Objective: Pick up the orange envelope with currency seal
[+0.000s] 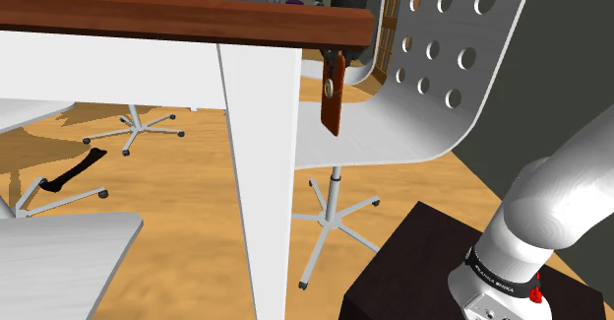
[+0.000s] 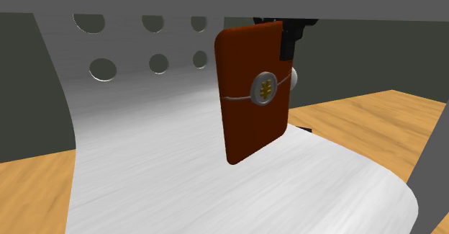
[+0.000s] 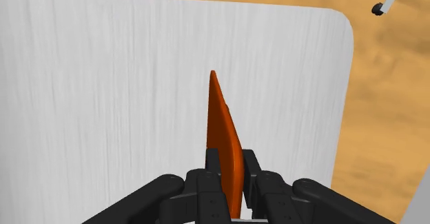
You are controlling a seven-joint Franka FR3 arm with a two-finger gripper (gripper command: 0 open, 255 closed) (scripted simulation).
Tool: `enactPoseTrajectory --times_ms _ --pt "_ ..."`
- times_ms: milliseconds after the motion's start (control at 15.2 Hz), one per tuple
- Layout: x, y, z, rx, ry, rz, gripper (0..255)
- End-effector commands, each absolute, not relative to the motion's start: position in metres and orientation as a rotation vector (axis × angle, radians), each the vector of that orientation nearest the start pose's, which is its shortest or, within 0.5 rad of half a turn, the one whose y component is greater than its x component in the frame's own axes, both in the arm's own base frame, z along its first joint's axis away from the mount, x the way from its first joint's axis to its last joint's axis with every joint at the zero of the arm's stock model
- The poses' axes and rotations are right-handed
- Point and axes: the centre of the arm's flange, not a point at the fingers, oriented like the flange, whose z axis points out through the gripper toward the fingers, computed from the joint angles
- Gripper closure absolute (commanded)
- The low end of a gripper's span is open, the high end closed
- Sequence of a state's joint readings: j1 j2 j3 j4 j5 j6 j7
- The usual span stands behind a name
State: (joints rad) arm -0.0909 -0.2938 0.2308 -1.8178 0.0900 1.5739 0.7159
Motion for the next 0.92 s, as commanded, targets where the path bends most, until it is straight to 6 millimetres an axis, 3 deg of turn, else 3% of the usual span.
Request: enactPoseTrajectory --times_ms 0,726,858 --pt "0.455 0.09 0.665 -2.971 0.891 -0.046 255" --pt "0.455 0.09 0.723 -2.971 0.891 -0.046 255" --pt "0.455 0.09 0.723 -2.971 0.891 -0.046 255"
